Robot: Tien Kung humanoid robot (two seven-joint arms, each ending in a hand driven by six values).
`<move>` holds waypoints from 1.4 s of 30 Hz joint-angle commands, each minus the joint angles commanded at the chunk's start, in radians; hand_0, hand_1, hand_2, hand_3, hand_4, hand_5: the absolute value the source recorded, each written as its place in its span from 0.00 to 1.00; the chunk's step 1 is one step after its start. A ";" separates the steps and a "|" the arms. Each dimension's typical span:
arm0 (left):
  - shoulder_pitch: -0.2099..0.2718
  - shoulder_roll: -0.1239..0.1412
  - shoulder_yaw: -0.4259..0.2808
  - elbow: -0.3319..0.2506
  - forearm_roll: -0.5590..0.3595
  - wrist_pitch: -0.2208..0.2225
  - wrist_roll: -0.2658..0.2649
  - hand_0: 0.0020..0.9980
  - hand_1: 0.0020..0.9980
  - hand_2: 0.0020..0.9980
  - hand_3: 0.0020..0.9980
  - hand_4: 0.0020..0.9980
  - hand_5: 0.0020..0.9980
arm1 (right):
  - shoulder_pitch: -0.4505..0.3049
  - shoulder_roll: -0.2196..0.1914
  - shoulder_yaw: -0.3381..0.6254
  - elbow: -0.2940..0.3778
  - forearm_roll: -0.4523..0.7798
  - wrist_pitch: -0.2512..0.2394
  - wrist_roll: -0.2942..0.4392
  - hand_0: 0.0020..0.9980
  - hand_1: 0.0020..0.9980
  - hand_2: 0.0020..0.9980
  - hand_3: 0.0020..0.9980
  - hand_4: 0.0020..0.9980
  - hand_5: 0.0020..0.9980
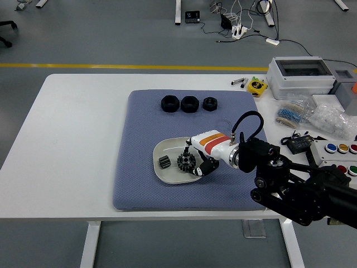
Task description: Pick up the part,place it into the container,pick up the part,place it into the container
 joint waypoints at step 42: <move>-0.010 -0.003 -0.008 0.000 -0.005 0.002 -0.009 0.74 0.68 0.72 0.63 0.71 0.80 | -0.107 -0.133 0.398 0.198 0.462 0.007 0.104 0.65 0.67 0.71 0.80 1.00 0.53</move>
